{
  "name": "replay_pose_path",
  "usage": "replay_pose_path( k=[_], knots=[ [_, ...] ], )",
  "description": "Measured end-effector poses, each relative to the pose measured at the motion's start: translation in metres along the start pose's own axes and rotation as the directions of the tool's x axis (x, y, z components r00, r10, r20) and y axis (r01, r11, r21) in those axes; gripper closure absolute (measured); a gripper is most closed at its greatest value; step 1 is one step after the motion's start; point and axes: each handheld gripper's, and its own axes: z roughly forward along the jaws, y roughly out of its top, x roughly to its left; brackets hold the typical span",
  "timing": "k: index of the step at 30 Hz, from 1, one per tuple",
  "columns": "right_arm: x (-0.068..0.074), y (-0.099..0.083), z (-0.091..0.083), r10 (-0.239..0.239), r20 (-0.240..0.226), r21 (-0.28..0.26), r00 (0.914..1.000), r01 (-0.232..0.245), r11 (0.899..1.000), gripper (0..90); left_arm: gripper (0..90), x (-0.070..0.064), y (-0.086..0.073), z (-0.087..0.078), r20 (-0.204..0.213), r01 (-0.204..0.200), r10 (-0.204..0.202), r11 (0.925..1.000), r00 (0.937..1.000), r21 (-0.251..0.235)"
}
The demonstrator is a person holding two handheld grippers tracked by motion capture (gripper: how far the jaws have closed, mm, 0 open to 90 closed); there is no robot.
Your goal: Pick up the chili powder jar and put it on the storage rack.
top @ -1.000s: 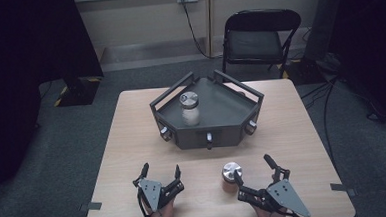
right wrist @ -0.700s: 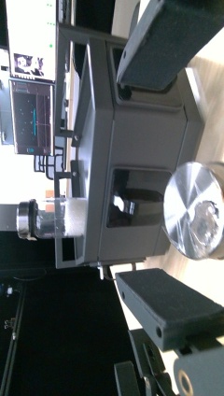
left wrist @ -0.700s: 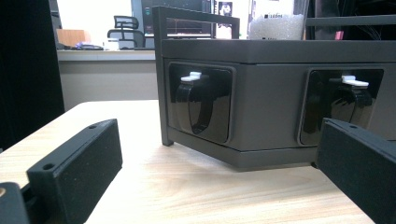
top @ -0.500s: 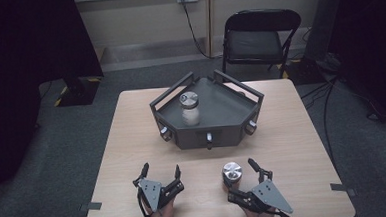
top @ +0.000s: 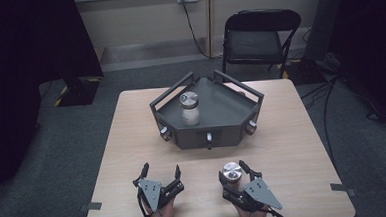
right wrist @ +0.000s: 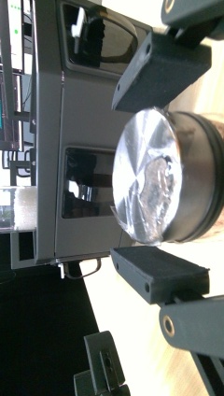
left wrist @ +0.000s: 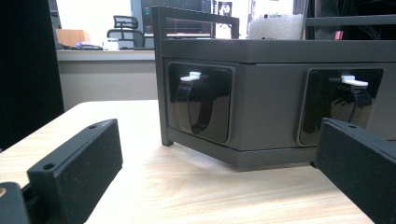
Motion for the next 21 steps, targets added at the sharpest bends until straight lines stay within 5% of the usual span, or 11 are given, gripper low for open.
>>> replay_pose_path(
  k=[21],
  knots=[
    [0.0021, 0.0037, 0.0005, 0.007, 0.009, 0.030, 0.9999, -0.007, 1.000, 34.8, 0.9, 0.0001, 0.0000, 0.0000, 0.000, 0.000, 0.000, 1.0000, 1.0000, 0.000]
  ],
)
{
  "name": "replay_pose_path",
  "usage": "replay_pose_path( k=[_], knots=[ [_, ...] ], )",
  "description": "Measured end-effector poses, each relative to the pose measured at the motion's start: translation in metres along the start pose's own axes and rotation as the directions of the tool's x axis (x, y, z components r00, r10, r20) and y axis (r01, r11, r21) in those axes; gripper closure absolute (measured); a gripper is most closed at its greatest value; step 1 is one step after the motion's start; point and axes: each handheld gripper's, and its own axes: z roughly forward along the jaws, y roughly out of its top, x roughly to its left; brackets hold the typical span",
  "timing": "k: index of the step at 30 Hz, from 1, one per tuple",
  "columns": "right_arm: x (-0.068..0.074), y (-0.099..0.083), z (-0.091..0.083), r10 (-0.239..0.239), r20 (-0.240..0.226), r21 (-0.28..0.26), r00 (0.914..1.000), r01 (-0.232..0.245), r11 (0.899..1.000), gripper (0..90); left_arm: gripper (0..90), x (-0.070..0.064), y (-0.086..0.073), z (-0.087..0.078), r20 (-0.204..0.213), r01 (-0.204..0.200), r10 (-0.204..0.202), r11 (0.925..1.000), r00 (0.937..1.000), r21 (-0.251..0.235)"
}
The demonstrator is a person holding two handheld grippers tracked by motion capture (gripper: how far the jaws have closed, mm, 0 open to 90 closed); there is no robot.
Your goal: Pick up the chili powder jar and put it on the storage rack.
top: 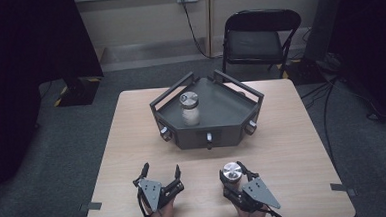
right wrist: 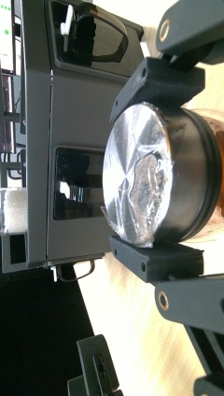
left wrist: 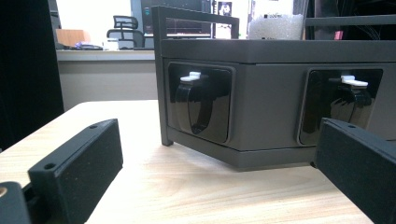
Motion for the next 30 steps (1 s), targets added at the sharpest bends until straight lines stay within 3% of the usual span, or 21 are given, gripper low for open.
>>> replay_pose_path(
  k=[16, 30],
  knots=[
    [-0.002, 0.008, 0.001, 0.003, -0.023, 0.015, 0.9997, -0.003, 1.000, 35.0, 0.9, 0.000, 0.000, 0.000, 0.000, 0.000, 0.000, 1.0000, 1.0000, 0.000],
    [-0.008, 0.019, 0.004, -0.025, -0.042, 0.007, 0.9988, 0.026, 1.000, 35.0, 1.1, 0.000, 0.000, 0.000, 0.000, 0.000, 0.000, 1.0000, 1.0000, 0.000]
  ],
)
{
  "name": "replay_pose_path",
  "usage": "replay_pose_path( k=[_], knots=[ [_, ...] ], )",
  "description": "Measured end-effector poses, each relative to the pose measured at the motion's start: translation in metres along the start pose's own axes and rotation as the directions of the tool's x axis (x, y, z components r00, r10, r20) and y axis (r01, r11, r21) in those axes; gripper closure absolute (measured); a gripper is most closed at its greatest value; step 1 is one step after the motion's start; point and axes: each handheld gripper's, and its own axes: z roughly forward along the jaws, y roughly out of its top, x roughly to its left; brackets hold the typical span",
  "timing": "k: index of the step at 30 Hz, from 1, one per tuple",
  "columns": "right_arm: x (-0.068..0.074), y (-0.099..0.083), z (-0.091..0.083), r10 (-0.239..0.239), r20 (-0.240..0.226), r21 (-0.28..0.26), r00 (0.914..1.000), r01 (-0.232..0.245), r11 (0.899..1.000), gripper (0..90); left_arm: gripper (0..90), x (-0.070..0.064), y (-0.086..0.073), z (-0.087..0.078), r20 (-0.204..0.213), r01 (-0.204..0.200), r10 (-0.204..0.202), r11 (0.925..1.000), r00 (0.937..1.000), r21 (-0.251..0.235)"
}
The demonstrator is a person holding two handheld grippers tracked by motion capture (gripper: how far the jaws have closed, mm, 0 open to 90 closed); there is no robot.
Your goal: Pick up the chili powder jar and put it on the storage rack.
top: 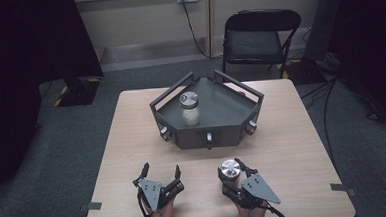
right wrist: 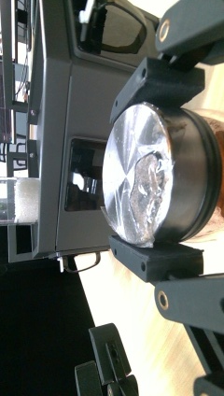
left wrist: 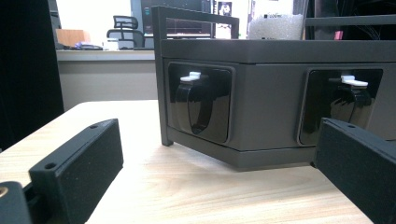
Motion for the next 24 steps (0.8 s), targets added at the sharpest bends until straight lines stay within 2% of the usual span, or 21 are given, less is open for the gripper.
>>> replay_pose_path(
  k=[5, 17, 24],
  knots=[
    [-0.011, 0.007, 0.002, 0.027, -0.030, -0.008, 0.9992, -0.027, 1.000, 35.0, 1.1, 0.000, 0.000, 0.000, 0.000, 0.000, 0.000, 1.0000, 1.0000, 0.000],
    [-0.022, 0.030, 0.012, 0.014, -0.059, -0.010, 0.9981, -0.015, 1.000, 35.0, 1.1, 0.000, 0.000, 0.000, 0.000, 0.000, 0.000, 1.0000, 1.0000, 0.000],
    [-0.032, 0.047, 0.022, -0.012, -0.091, -0.018, 0.9958, 0.011, 1.000, 35.0, 1.1, 0.000, 0.000, 0.000, 0.000, 0.000, 0.000, 1.0000, 1.0000, 0.000]
  ],
)
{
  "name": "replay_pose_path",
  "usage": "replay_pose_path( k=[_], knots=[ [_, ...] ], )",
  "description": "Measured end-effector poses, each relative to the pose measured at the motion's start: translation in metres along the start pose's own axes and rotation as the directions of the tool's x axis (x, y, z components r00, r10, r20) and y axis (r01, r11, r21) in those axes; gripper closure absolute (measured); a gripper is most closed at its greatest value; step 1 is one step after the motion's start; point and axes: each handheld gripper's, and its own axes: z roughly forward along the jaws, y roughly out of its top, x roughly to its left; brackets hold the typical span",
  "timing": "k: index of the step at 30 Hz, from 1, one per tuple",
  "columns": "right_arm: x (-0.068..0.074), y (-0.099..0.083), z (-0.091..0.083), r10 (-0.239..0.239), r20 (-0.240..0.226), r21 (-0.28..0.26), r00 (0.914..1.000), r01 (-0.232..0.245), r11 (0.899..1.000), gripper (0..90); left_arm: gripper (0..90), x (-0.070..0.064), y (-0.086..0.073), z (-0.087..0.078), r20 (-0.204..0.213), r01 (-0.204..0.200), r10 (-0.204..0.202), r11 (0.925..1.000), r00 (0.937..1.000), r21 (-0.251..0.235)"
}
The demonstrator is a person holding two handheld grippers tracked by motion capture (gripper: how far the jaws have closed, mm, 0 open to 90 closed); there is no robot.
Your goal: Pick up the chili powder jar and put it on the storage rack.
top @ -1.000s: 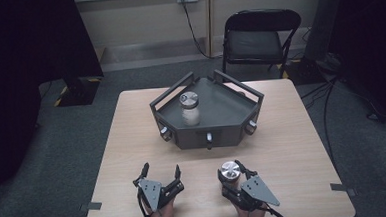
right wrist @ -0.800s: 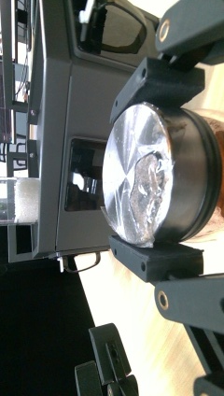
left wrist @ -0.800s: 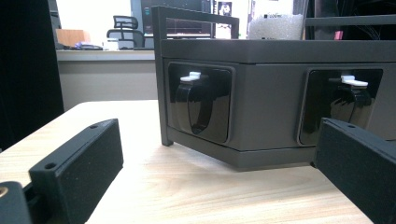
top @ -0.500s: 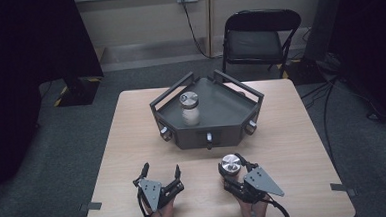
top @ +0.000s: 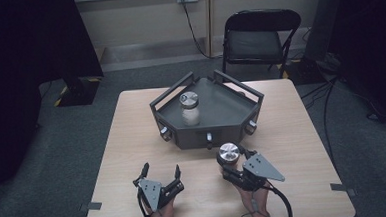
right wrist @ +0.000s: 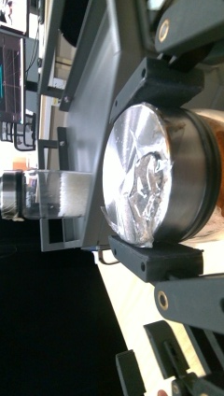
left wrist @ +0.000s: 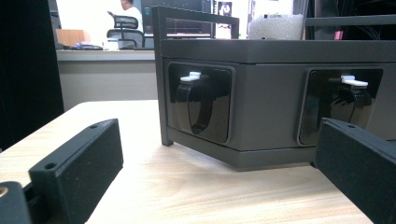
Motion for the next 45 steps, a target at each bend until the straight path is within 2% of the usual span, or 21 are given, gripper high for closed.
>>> replay_pose_path(
  k=[12, 16, 18, 22, 28, 33, 38, 45],
  knots=[
    [-0.014, 0.024, 0.015, 0.013, -0.012, -0.015, 0.9998, -0.013, 1.000, 35.0, 1.1, 0.000, 0.000, 0.000, 0.000, 0.000, 0.000, 1.0000, 1.0000, 0.000],
    [-0.017, 0.034, 0.022, -0.010, -0.014, -0.012, 0.9998, 0.010, 1.000, 35.0, 1.2, 0.000, 0.000, 0.000, 0.000, 0.000, 0.000, 1.0000, 1.0000, 0.000],
    [-0.020, 0.037, 0.026, 0.001, -0.019, -0.017, 0.9998, -0.001, 1.000, 35.0, 1.2, 0.000, 0.000, 0.000, 0.000, 0.000, 0.000, 1.0000, 1.0000, 0.000],
    [-0.021, 0.047, 0.032, -0.011, -0.015, -0.017, 0.9998, 0.011, 1.000, 35.0, 1.2, 0.000, 0.000, 0.000, 0.000, 0.000, 0.000, 1.0000, 1.0000, 0.001],
    [-0.024, 0.058, 0.041, -0.003, -0.007, -0.029, 1.0000, 0.003, 1.000, 35.0, 1.2, 0.000, 0.000, 0.000, 0.000, 0.000, 0.000, 1.0000, 1.0000, 0.001],
    [-0.026, 0.066, 0.050, 0.012, 0.011, -0.037, 0.9999, -0.012, 0.999, 35.0, 1.2, 0.000, 0.000, 0.000, 0.000, 0.000, 0.000, 1.0000, 1.0000, 0.001],
    [-0.024, 0.075, 0.061, -0.002, 0.041, -0.042, 0.9992, 0.004, 0.999, 35.0, 1.2, 0.000, 0.000, 0.000, -0.001, 0.000, 0.000, 1.0000, 1.0000, 0.001],
    [-0.023, 0.077, 0.081, 0.011, 0.086, -0.046, 0.9962, -0.007, 0.999, 35.0, 1.3, 0.000, 0.000, 0.000, -0.001, 0.000, 0.000, 1.0000, 1.0000, 0.001]
  ],
)
